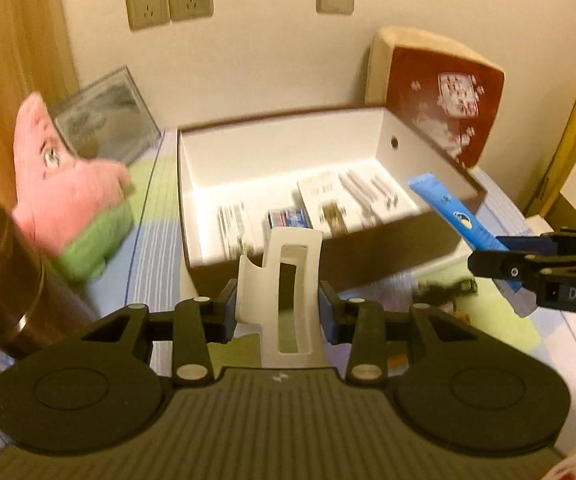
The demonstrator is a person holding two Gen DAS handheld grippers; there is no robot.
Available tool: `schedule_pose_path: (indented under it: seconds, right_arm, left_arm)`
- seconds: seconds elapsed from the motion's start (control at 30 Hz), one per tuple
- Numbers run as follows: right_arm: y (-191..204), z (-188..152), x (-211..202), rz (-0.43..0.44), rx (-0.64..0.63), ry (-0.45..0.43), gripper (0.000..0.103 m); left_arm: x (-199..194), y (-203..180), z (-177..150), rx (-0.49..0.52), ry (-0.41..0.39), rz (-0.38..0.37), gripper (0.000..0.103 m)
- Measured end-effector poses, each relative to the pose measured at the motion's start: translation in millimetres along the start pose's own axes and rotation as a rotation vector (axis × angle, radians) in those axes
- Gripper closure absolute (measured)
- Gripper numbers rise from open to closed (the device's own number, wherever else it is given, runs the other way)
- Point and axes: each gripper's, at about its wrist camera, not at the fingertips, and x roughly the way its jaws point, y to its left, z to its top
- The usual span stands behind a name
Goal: Organize rigid objects
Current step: 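Carry the clip with the left tool while the right tool carries the tube into the box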
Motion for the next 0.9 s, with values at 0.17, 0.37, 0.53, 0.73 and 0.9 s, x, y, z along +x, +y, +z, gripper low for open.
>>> schedule_pose_path:
  seconds: [0.17,0.37,0.53,0.73,0.9]
  right_arm:
    - [-4,31,14,-0.006,0.011,-0.030,0.069]
    - [-12,62,33,-0.032,-0.007,-0.051,0.069]
    - [-21,80,53,-0.052,-0.016,-0.049,0.069]
    - [-36,94,78,-0.089,-0.036,-0.024,0.069]
    - [-51,101,97,-0.125,-0.052,0.003,0.069]
  left_arm:
    - [14,-1,32,0.016,-0.033,0.016,0.068]
    - [37,3,65,0.025,-0.042,0.037,0.068]
    - [60,6,84,0.031,-0.033,0.049,0.068]
    - [92,9,99,0.037,0.006,0.051,0.068]
    - [118,9,107,0.050,0.037,0.054,0.068]
